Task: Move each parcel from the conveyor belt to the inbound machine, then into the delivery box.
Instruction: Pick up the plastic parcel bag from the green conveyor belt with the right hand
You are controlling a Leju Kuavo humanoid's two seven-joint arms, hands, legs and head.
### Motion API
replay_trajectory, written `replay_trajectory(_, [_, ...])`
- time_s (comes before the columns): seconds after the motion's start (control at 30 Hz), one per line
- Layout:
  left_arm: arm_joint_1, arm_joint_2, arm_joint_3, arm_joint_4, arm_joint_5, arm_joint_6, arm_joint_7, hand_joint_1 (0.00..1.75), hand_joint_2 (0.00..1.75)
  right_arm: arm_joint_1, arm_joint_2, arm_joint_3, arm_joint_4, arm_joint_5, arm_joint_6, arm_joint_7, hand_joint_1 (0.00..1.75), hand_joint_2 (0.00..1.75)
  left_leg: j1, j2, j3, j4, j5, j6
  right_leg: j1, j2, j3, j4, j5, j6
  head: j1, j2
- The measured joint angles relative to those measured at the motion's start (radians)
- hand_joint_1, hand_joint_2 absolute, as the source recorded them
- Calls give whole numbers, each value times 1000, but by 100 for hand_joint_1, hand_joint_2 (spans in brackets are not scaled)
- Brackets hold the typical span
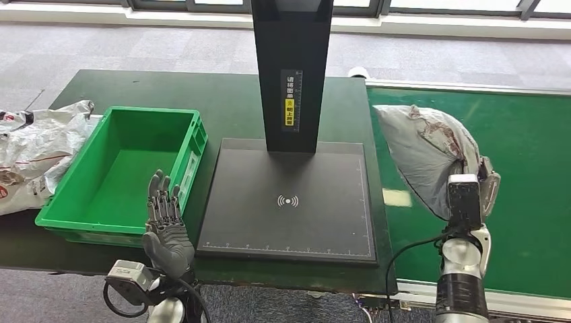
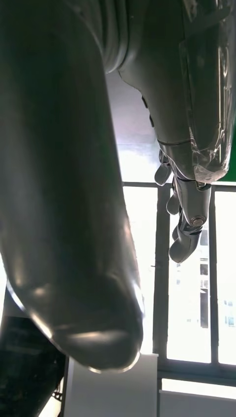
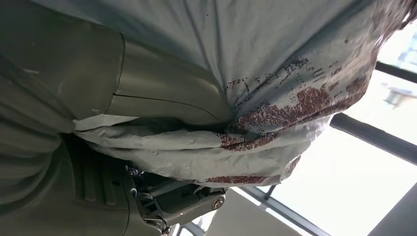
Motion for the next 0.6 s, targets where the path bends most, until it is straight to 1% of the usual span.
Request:
replay_trajectory(0.13, [-1,0,0,-3,5,-26,0,0,0,122,33,155,-208,-63,-25,-16,175,175,0,1,0,0,-1,-1,1,1,-1,0,0,-1,0,0])
replay_trajectory(0.2, [-7,0,0,0,5,-37,0,0,0,152,41,236,-270,-54,-51,-5,175,175,0,2,0,-1,-1,-2,1,3,-2,0,-1,-1,0,0])
replay_trajectory(0.27, [-20,-1,0,8,5,-48,3,0,0,152,47,304,-292,-29,-74,20,175,175,1,2,0,-1,-1,-2,1,4,-2,0,-1,-2,0,0])
replay_trajectory(0.37, [-48,-3,0,36,7,-56,12,0,0,96,62,388,-235,-20,-78,51,175,175,1,5,1,-1,0,-3,1,5,-2,0,0,-2,0,0])
replay_trajectory(0.47, [-75,-4,0,68,22,-62,16,0,0,16,87,447,-88,-28,-79,42,175,175,1,6,2,-1,2,-3,2,6,-2,0,2,-3,0,0])
replay_trajectory(0.6, [-88,-4,0,87,34,-65,18,0,0,-35,114,496,46,-35,-95,24,175,175,1,5,2,-1,3,-2,2,5,-2,0,3,-3,0,0])
